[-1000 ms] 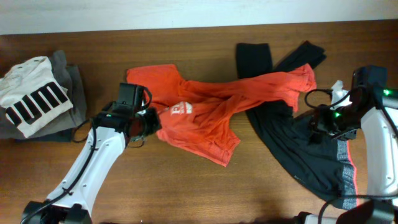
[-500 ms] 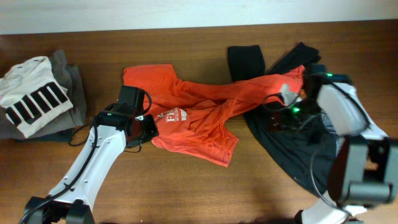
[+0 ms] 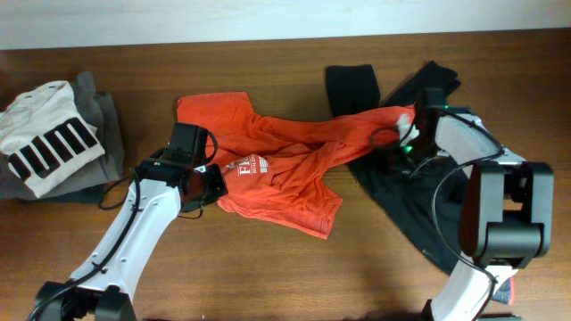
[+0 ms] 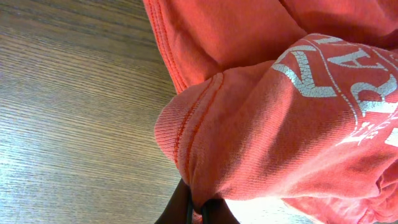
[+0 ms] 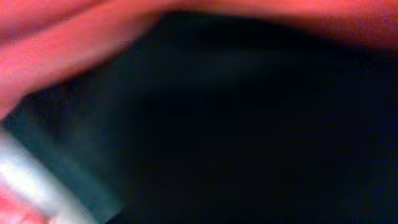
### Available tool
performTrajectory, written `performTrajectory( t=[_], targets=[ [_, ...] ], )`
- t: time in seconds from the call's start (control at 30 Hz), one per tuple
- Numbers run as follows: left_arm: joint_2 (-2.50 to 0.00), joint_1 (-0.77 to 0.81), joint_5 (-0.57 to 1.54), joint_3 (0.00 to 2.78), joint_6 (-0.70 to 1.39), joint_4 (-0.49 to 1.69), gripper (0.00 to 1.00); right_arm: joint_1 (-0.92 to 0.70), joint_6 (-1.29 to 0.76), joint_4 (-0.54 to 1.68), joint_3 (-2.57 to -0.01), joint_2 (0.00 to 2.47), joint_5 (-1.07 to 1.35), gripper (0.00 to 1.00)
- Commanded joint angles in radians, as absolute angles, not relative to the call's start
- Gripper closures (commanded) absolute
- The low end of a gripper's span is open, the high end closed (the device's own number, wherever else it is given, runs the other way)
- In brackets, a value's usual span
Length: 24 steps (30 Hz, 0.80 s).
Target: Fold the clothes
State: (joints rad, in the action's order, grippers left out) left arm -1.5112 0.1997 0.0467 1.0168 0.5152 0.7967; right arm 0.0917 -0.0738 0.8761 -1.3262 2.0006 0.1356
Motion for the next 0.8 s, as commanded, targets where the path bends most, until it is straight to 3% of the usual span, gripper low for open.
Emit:
performTrajectory(
  t=[0.0, 0.27, 0.57, 0.67, 0.77],
  targets=[
    [-1.517, 0.194, 0.022, 1.015, 0.498, 0.799, 1.00, 0.263, -0.266, 0.889, -1.356, 2.071, -0.260, 0.62],
    [-1.517, 0.194, 0.020, 1.015, 0.498, 0.797, 1.00, 0.614, -0.361, 1.036, -1.533, 2.071, -0.165, 0.58],
    [-1.517, 0.194, 0.018, 1.015, 0.498, 0.798, 1.00, 0.804, -0.480, 1.148, -1.642, 2.069, -0.141, 0.57],
    [-1.517, 0.194, 0.018, 1.015, 0.498, 0.795, 1.00, 0.793, -0.325, 1.159, -1.695, 2.046, 0.043, 0.57],
    [-1.517, 0.194, 0.018, 1.015, 0.499, 0.793, 1.00, 0.716, -0.036, 1.126, -1.732, 2.009, 0.429, 0.56]
  ],
)
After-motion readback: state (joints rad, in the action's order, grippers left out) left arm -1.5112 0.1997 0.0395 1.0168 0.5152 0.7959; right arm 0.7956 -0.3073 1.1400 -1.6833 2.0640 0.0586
